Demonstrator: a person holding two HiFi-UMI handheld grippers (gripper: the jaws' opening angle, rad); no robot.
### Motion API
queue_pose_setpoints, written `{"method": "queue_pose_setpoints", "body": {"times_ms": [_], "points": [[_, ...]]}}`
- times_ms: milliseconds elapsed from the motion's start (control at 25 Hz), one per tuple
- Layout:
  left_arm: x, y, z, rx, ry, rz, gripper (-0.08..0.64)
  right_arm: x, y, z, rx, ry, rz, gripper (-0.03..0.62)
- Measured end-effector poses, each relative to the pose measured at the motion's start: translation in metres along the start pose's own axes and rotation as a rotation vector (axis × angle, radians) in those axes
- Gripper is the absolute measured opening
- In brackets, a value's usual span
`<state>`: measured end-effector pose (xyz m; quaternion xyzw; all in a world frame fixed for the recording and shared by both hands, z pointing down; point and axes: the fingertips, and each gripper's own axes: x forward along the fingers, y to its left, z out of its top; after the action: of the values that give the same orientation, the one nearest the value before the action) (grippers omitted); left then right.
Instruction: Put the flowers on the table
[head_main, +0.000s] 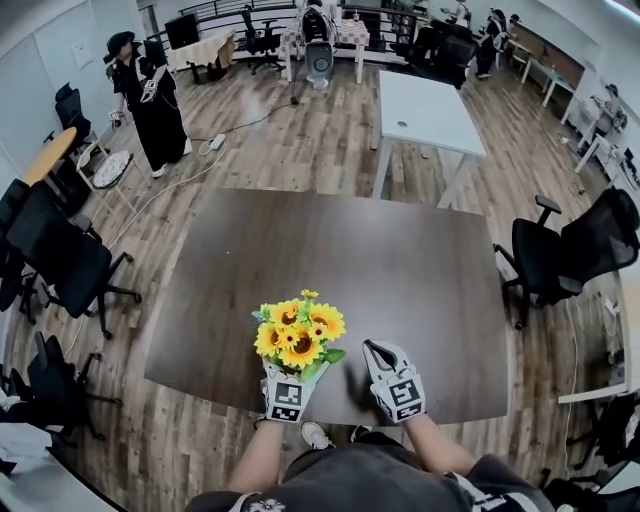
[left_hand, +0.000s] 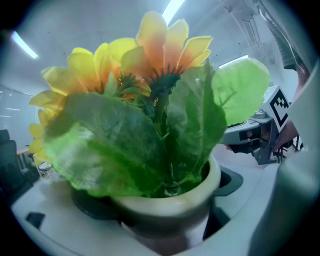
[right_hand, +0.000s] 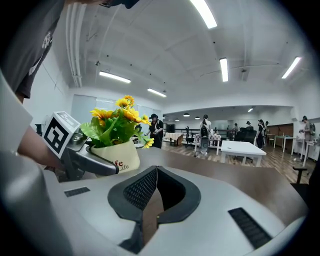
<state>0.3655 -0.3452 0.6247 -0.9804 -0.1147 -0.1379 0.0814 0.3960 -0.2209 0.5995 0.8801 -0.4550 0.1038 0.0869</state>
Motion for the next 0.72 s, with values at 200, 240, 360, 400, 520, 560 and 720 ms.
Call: {"method": "queue_pose_setpoints", "body": {"times_ms": [200,240,360,400,520,560,720], "points": [[0.035,-0.009,-0.02,-0.008,0.041,-0.016,0.549,0.012,-0.025,-0.022,-0.032,0.05,0.017,0.023],[0.042,-0.012,-0.027,-0.009,0.052,-0.017,0.549,0.014,-0.03,-0.024,-0.035,0.055,0.019,0.023],[0.065,-0.021,-0.048,-0.024,0.08,-0.024,0.549,0.017,-0.047,-0.038,-0.024,0.068,0.011,0.023],[0.072,-0.024,-0.052,-0.026,0.086,-0.028,0.549,0.017,-0.052,-0.042,-0.014,0.08,0.009,0.023],[0.087,-0.029,-0.061,-0.028,0.107,-0.035,0.549,0.015,-0.061,-0.049,0.004,0.083,0.001,0.023],[0.091,-0.03,-0.066,-0.029,0.118,-0.035,0.549,0.015,-0.065,-0.052,0.005,0.077,-0.007,0.023],[0.107,-0.036,-0.088,-0.036,0.161,-0.043,0.549,0.01,-0.074,-0.077,0.019,0.109,-0.018,0.023]]}}
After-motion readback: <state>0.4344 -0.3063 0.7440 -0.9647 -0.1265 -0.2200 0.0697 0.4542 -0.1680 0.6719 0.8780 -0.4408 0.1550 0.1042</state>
